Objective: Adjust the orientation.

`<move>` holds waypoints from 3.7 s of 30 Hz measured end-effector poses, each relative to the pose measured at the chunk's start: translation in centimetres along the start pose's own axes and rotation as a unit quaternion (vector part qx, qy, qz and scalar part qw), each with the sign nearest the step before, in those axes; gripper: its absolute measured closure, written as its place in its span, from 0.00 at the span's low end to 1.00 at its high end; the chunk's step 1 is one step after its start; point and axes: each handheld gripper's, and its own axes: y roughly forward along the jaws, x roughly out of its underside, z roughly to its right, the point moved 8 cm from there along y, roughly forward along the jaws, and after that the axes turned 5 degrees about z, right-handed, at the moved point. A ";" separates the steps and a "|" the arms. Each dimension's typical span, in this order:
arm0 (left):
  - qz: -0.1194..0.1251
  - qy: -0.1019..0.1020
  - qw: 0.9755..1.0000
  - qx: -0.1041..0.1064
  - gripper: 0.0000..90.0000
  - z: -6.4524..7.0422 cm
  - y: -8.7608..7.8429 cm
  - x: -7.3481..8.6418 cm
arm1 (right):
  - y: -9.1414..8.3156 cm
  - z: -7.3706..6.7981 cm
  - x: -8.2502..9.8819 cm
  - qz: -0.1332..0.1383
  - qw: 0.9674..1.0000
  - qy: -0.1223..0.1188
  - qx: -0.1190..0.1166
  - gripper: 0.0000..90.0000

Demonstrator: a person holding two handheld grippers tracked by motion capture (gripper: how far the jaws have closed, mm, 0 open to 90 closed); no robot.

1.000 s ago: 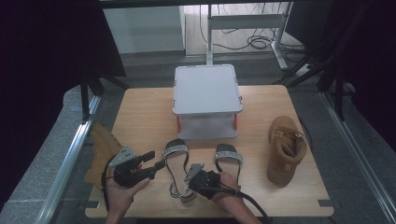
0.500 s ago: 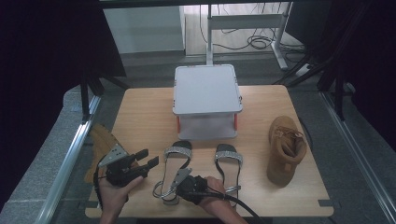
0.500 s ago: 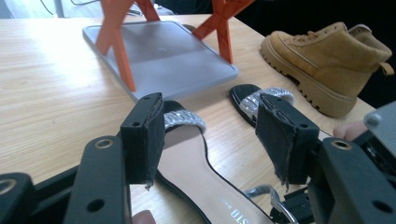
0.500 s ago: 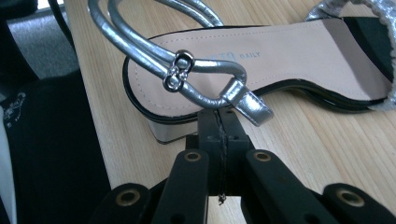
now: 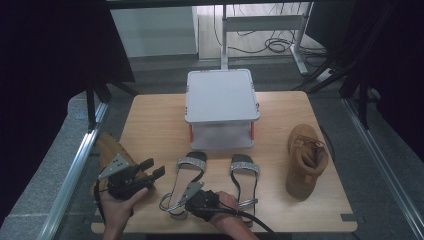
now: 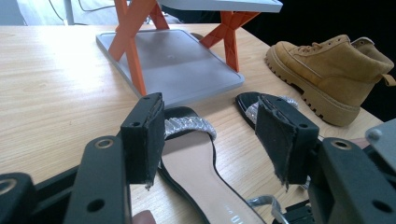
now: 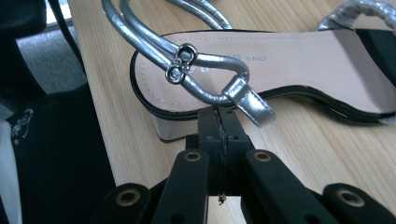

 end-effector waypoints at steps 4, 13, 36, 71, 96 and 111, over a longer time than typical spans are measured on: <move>-0.002 0.001 1.000 0.002 0.47 0.1 0.1 0.0 | 0.6 -0.3 -0.5 0.009 1.000 0.006 -0.010 1.00; -0.001 0.000 1.000 0.001 0.47 0.0 -0.1 0.0 | 2.2 -0.9 -1.9 0.032 0.999 0.015 -0.020 1.00; -0.007 0.008 1.000 -0.011 0.47 0.0 0.1 0.2 | -5.0 2.0 1.3 0.115 0.991 0.051 0.042 1.00; -0.052 0.042 0.998 0.022 0.46 2.8 2.3 1.8 | -9.7 2.0 7.1 0.129 0.984 0.084 0.089 1.00; -0.070 0.040 0.997 0.021 0.46 2.7 3.3 2.7 | -8.7 1.1 11.2 0.095 0.988 0.102 0.062 1.00; -0.069 0.041 0.997 0.015 0.46 2.6 3.1 2.6 | -12.0 5.2 16.3 0.110 0.972 0.167 0.122 1.00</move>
